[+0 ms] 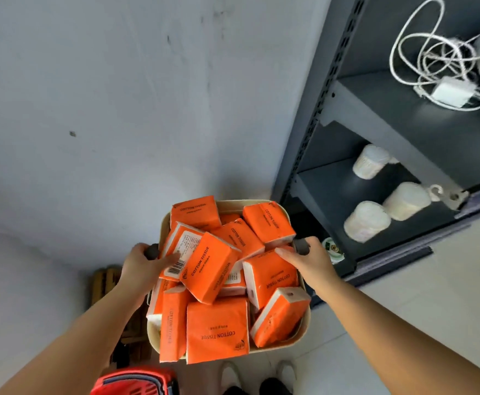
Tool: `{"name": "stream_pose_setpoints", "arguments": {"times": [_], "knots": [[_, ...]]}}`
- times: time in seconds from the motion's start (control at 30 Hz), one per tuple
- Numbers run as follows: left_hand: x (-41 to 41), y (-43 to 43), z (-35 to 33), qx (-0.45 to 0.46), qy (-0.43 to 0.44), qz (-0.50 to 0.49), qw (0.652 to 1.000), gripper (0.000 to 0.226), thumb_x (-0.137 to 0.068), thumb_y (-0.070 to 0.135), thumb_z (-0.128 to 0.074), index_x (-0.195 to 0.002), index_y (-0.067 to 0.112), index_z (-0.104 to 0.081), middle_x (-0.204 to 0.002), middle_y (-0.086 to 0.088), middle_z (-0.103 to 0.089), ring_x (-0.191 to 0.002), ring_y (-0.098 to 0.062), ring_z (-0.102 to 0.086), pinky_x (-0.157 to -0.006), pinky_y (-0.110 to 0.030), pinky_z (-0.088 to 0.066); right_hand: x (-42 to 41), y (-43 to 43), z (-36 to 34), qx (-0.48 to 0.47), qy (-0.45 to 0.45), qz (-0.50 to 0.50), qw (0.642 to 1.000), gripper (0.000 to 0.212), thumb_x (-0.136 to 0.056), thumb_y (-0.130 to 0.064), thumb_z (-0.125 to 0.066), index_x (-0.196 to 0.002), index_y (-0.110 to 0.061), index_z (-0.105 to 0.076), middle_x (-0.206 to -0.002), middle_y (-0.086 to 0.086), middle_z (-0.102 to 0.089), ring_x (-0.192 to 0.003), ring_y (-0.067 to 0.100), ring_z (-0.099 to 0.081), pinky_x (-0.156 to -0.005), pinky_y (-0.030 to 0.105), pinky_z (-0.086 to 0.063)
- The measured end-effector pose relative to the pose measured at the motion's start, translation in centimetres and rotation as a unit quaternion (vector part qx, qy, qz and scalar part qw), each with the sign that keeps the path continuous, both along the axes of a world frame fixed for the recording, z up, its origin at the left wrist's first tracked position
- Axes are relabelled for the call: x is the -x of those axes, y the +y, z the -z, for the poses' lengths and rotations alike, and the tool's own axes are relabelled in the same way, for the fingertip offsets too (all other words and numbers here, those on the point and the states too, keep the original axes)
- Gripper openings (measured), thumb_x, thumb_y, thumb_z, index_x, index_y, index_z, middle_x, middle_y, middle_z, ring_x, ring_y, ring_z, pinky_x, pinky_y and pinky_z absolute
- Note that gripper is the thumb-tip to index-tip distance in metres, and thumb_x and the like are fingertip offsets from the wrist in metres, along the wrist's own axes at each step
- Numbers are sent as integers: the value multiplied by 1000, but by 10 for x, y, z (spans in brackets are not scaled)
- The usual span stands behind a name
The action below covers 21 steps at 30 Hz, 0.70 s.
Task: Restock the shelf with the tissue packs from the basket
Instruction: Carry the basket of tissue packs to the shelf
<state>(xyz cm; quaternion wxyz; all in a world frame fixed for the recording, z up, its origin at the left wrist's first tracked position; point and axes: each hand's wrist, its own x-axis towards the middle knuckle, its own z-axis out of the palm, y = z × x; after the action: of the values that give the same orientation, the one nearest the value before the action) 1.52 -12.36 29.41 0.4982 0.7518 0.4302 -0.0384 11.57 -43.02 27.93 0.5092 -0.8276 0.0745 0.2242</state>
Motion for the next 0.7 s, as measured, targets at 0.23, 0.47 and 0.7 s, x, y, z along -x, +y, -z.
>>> {"name": "stream_pose_setpoints", "arguments": {"times": [0.23,0.47,0.7], "knots": [[19,-50,-13,-4,35,31,999,49,-75,34,-82,-108,13,-52,-97,-7,-66,-81,-23,-65,-60,-33,-50,45,-47,-11,36,-10,44,998,56,-71,-45,-81,-109,-15,-52,-101,-1,-63,-92,16,-62,-79,38,-53],[45,-102,-28,0,8,34,999,52,-82,52,-69,-106,8,-56,-90,-9,-69,-77,-22,-68,-57,-30,-49,67,-104,-19,15,-16,30,999,85,-53,-67,-78,-121,-23,-51,-109,-4,-64,-102,17,-64,-87,45,-55],[77,-176,-44,-41,-4,9,999,50,-82,54,-68,-102,10,-57,-87,-7,-69,-76,-23,-67,-61,-34,-51,89,-182,-47,-34,-18,-51,998,44,-76,-26,-82,-102,-32,-47,-96,-18,-55,-86,-3,-53,-66,18,-45]]}}
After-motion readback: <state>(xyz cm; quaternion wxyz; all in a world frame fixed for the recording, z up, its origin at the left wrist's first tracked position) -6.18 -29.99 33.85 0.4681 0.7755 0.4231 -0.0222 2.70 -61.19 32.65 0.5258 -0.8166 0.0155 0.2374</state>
